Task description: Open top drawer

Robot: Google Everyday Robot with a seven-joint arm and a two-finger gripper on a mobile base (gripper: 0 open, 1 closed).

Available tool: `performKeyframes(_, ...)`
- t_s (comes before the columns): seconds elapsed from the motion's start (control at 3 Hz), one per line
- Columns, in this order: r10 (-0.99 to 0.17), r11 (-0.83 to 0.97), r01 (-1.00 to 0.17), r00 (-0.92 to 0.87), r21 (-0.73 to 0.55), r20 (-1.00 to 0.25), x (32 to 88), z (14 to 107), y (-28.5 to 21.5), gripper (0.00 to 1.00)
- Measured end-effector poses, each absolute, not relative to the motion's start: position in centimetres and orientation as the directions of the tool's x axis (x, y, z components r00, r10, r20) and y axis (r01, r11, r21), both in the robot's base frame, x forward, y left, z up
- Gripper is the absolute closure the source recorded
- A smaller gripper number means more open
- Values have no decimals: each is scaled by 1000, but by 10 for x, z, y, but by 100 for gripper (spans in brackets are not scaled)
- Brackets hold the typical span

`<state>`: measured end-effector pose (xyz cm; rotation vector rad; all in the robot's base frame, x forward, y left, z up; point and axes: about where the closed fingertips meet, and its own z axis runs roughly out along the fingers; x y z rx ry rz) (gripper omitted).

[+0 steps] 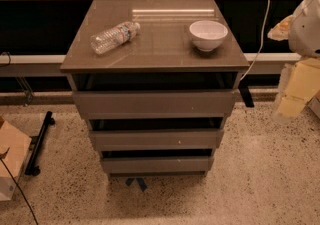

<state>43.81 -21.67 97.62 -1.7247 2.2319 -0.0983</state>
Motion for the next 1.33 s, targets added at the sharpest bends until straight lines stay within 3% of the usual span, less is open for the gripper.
performKeyframes(0.67, -953, 261, -925, -202, -277, -226, 443, 974, -212, 0)
performKeyframes(1.33, -932, 247, -903, -121, -352, -343, 479, 938, -196, 0)
